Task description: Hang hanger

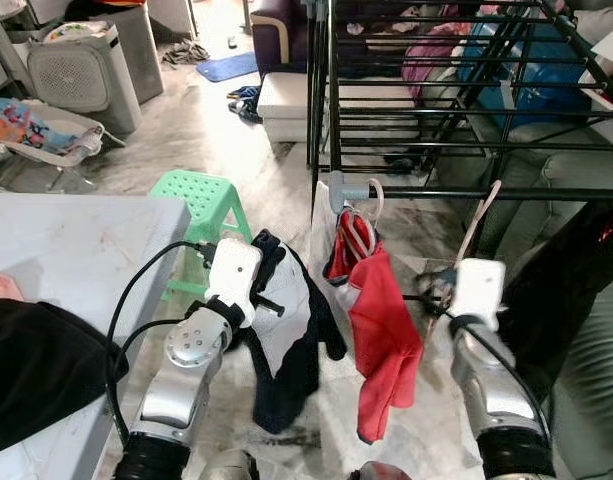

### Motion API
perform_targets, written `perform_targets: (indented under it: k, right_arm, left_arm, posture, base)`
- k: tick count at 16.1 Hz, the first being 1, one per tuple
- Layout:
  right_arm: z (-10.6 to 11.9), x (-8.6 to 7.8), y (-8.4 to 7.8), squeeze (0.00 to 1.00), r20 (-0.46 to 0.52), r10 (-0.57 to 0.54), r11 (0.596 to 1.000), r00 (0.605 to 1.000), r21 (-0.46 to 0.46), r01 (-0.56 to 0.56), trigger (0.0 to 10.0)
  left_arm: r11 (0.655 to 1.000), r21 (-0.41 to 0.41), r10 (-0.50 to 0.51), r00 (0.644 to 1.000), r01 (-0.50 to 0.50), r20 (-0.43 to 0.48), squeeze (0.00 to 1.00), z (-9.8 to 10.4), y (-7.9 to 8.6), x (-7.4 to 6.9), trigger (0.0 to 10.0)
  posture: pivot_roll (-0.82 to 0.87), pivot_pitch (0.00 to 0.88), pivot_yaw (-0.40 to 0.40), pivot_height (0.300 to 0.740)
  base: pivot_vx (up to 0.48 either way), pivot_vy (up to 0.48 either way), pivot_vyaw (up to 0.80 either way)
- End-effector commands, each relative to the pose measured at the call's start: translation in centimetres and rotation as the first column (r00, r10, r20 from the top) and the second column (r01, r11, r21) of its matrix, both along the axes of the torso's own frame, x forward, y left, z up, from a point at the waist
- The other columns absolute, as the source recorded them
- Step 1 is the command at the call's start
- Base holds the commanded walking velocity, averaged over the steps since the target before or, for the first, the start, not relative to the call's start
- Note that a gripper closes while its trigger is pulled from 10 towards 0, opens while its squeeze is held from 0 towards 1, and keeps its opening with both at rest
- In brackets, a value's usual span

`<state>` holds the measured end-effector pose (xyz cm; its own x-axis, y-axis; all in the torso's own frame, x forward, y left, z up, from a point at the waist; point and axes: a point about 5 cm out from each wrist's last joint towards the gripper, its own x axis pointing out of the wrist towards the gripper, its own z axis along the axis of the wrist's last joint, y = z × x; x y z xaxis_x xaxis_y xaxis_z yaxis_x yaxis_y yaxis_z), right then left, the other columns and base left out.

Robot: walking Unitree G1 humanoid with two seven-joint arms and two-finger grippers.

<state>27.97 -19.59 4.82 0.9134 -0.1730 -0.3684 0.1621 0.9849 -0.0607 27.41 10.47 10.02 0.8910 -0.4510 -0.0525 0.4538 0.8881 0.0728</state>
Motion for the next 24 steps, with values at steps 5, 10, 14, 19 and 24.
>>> perform_targets:
  k: [5, 10, 14, 19, 24]
  right_arm:
    - [0.2, 0.3, -1.8, 0.00, -0.026, -0.075, 0.995, 0.997, -0.067, 0.073, 10.0]
    - [0.8, 0.5, -3.1, 0.00, -0.003, -0.119, 0.989, 0.993, -0.093, 0.118, 10.0]
    - [1.5, 1.4, -3.7, 0.00, 0.020, -0.123, 0.987, 0.992, -0.101, 0.124, 10.0]
    - [1.7, 0.8, -5.4, 0.00, 0.021, -0.208, 0.954, 0.978, -0.216, 0.207, 10.0]
    - [1.4, 1.0, -4.4, 0.00, 0.011, -0.156, 0.976, 0.988, -0.153, 0.155, 10.0]
  left_arm:
    - [1.000, 0.008, -0.027, 1.000, 0.027, 0.010, 0.00, 0.4, -0.3, -0.1, 10.0]
    - [0.999, 0.013, -0.053, 0.999, 0.053, 0.003, 0.00, 0.3, -0.7, -0.1, 10.0]
    - [0.999, 0.017, -0.052, 0.999, 0.052, 0.002, 0.00, 0.3, -0.7, -0.1, 10.0]
    - [0.998, 0.026, -0.060, 0.998, 0.060, 0.003, 0.00, 0.3, -0.8, 0.0, 10.0]
    - [0.997, 0.034, -0.074, 0.997, 0.074, 0.002, 0.00, 0.2, -1.0, 0.1, 10.0]
  posture:
    - [-0.01, 0.021, 0.016, 0.740]
    - [-0.02, 0.024, 0.018, 0.740]
    - [-0.01, 0.021, 0.015, 0.740]
    - [-0.01, 0.019, 0.016, 0.740]
    - [-0.02, 0.015, 0.023, 0.740]
  base:
    - [0.000, 0.000, 0.00]
    - [0.000, 0.000, 0.00]
    - [0.000, 0.000, 0.00]
    - [0.000, 0.000, 0.00]
    - [0.000, 0.000, 0.00]
